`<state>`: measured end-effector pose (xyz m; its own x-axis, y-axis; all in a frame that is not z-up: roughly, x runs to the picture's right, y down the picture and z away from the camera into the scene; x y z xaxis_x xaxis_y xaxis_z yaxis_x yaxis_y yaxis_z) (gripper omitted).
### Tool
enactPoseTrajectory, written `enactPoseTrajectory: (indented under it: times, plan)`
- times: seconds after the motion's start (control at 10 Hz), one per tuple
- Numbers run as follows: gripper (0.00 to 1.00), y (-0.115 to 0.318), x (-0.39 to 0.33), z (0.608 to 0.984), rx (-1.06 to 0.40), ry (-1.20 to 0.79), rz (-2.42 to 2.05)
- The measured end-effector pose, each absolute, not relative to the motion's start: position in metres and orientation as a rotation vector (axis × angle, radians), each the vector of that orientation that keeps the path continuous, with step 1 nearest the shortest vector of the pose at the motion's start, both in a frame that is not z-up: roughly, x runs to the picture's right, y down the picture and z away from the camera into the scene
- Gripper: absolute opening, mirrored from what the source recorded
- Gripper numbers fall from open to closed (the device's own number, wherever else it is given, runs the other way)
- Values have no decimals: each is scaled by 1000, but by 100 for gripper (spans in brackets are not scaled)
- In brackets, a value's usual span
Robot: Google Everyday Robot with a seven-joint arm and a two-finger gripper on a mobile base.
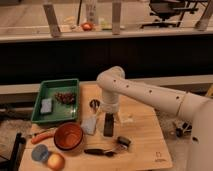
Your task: Place eraser in paper cup
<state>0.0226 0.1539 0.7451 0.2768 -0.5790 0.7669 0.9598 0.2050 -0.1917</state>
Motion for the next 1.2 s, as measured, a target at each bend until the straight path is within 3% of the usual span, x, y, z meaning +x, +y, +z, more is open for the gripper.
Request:
enactPoseTrajectory:
  times: [1.2]
  plan:
    - [80,145,18,743,-752,-618,-1227]
